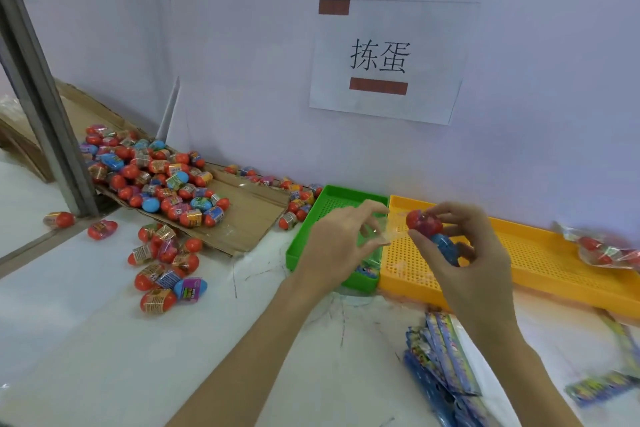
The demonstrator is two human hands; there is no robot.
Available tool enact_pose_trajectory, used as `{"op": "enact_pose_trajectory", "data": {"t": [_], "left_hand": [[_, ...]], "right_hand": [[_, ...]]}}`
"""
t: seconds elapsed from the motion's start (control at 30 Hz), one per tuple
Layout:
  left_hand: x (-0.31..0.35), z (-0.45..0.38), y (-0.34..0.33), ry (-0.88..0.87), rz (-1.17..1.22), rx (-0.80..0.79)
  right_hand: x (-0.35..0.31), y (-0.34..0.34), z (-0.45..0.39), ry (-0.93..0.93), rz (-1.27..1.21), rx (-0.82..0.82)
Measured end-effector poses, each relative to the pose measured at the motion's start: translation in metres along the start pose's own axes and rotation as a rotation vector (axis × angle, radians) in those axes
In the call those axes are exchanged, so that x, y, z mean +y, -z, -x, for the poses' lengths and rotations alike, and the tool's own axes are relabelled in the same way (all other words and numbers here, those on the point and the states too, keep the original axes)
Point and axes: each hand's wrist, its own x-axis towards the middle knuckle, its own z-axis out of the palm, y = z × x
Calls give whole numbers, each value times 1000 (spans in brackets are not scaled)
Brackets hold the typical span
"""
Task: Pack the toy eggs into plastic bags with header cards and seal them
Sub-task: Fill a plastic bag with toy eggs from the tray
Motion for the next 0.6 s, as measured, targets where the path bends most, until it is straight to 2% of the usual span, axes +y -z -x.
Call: {"op": "enact_pose_trajectory", "data": {"t": [0.07,0.2,0.5,0.6], "left_hand": [[2,-1,-2,-77,-46,10],[8,-1,-5,-127,-49,29],[14,2,-3,-154,-65,6],[16,4,-5,-190,-91,17]], "right_hand": [[-2,-2,2,101,93,-17],[-2,-4,6,148,202,-46],[-7,-7,11,39,162,-114],[-3,-2,9,43,224,-199]]}}
